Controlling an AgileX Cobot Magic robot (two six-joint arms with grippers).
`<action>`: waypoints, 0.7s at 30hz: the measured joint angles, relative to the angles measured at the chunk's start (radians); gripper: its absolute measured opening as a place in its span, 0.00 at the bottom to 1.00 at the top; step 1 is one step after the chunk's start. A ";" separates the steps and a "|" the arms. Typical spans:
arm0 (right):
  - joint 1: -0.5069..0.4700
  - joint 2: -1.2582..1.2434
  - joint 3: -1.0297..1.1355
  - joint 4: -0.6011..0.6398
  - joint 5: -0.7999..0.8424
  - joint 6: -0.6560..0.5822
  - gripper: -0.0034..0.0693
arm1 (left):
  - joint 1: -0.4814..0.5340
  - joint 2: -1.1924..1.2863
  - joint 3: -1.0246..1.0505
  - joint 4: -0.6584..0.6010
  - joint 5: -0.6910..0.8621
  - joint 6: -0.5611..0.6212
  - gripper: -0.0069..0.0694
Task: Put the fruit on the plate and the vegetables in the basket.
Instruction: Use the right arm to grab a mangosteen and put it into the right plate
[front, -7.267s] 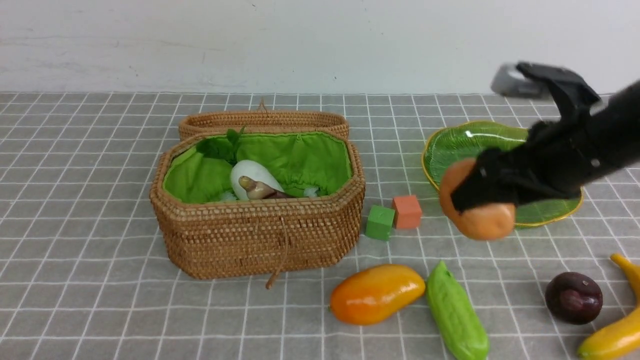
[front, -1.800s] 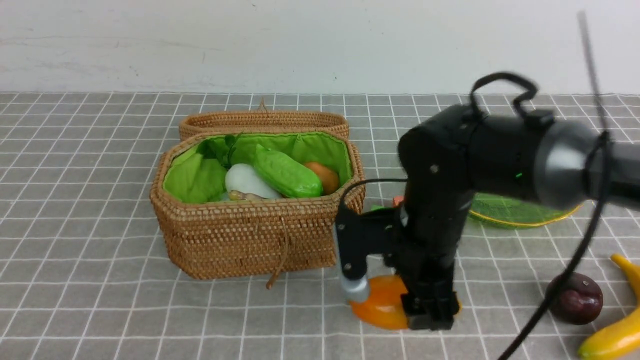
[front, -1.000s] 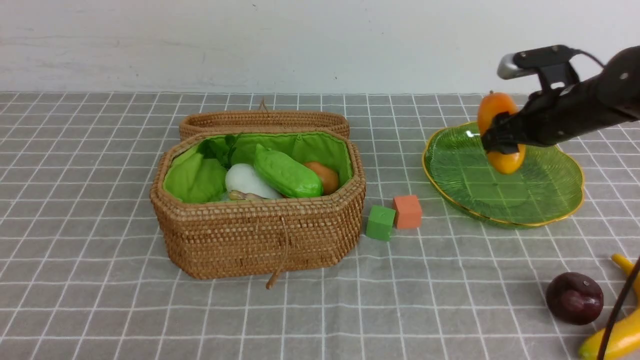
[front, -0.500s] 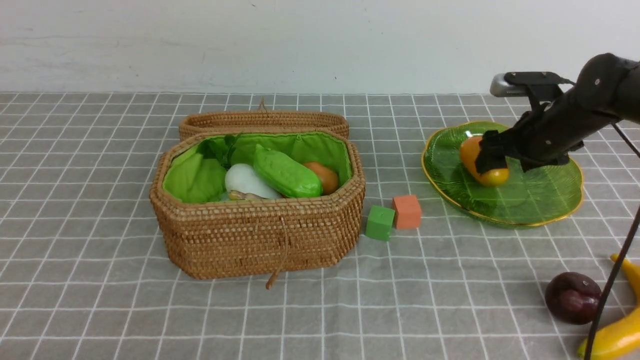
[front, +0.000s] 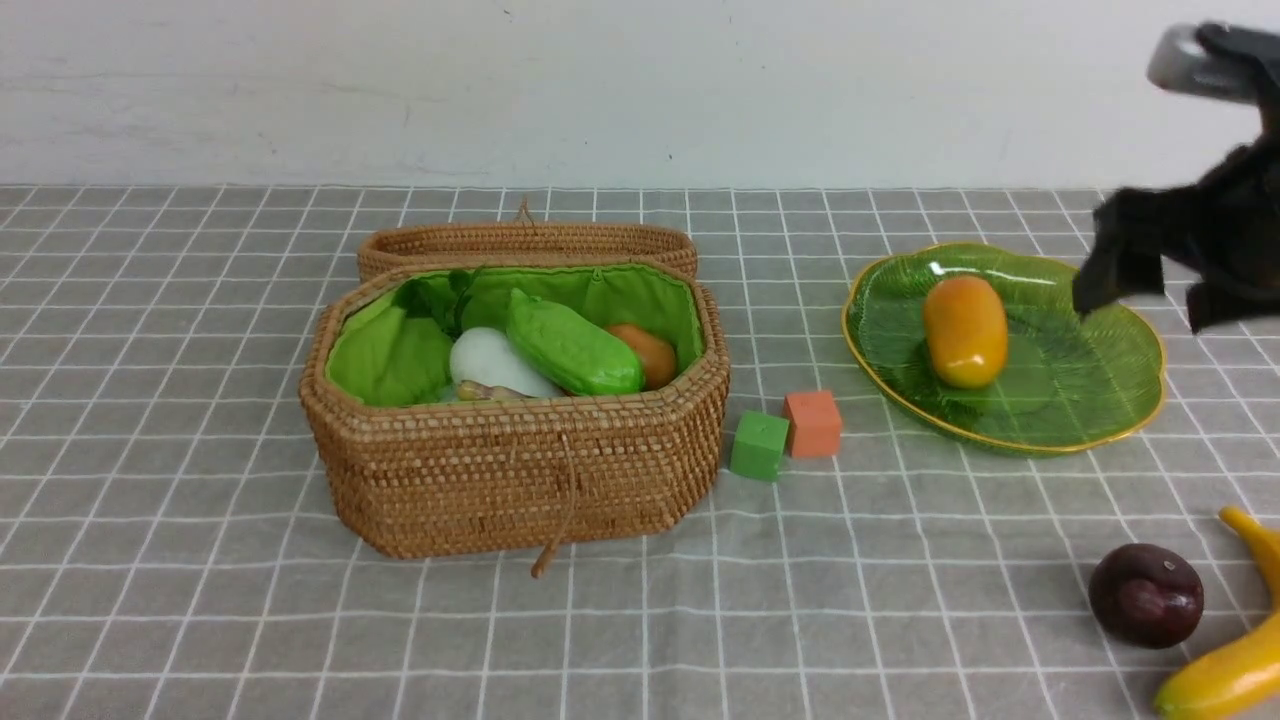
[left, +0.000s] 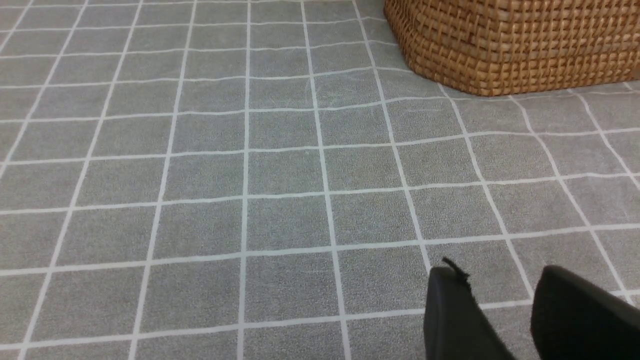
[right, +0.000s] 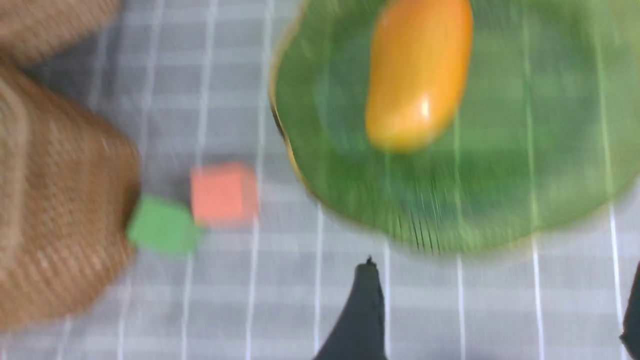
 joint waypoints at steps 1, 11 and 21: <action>0.000 -0.037 0.088 -0.004 -0.001 0.022 0.90 | 0.000 0.000 0.000 0.000 0.000 0.000 0.40; 0.000 -0.049 0.435 -0.028 -0.198 0.039 0.86 | 0.000 0.000 0.000 0.000 0.000 0.000 0.40; 0.000 0.071 0.463 -0.071 -0.317 0.039 0.74 | 0.000 0.000 0.000 0.000 0.000 0.000 0.40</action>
